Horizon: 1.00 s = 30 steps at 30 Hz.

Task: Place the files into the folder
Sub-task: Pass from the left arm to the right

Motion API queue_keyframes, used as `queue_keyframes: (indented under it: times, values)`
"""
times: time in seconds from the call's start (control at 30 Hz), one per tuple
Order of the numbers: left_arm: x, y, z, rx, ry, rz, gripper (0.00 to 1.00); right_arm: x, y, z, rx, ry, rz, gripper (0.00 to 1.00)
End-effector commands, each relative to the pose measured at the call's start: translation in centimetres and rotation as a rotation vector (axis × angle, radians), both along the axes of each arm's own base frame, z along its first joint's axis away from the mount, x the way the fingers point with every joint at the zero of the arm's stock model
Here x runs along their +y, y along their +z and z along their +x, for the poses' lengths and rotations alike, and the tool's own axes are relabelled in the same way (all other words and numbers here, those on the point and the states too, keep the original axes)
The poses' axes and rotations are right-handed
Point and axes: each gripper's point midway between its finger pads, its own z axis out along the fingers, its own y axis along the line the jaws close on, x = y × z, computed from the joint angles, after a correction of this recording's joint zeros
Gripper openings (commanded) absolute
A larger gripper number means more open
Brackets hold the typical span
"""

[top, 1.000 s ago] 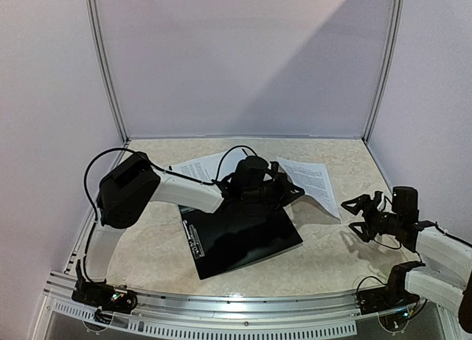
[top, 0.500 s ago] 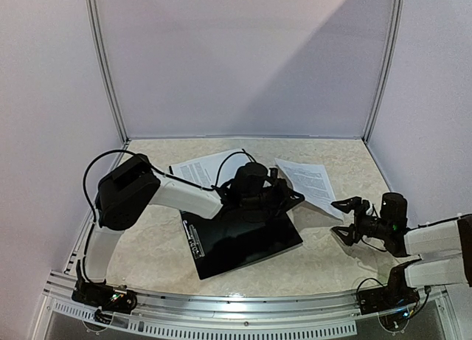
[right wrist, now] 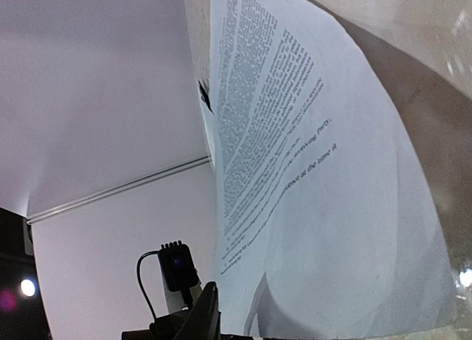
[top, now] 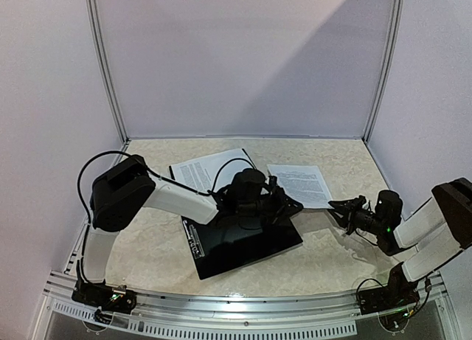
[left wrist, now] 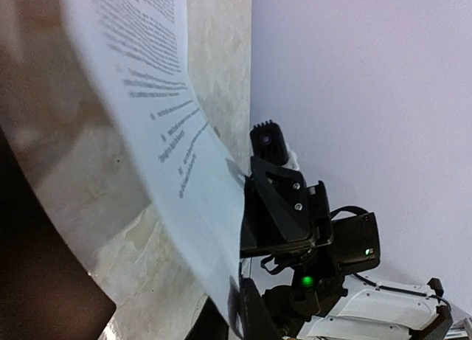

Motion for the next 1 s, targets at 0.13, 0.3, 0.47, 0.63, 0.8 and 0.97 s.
queue_keyframes:
  times: [0.13,0.3,0.47,0.63,0.8,0.97]
  values:
    - [0.9,-0.3,-1.4,-0.003,-0.077,0.051,0.11,0.0,-1.5,2.0,-0.03,0.022,-0.137,0.01]
    - [1.1,-0.7,-1.8,-0.032,-0.123,0.111,0.3,1.0,-1.9,3.0,-0.062,0.088,-0.156,0.0]
    - [4.1,-2.4,-2.9,-0.032,-0.217,0.272,0.44,1.9,-1.7,3.5,-0.111,0.19,-0.232,0.0]
    - [10.3,-3.3,-3.2,-0.083,-0.299,0.548,0.48,2.9,1.2,4.1,-0.213,0.26,-0.244,0.0]
    - [15.5,-1.9,-2.2,-0.16,-0.317,0.691,0.51,4.4,3.7,3.5,-0.276,0.323,-0.179,0.0]
    - [21.0,0.2,1.1,-0.213,-0.297,0.787,0.51,7.2,5.2,1.3,-0.347,0.441,-0.141,0.0]
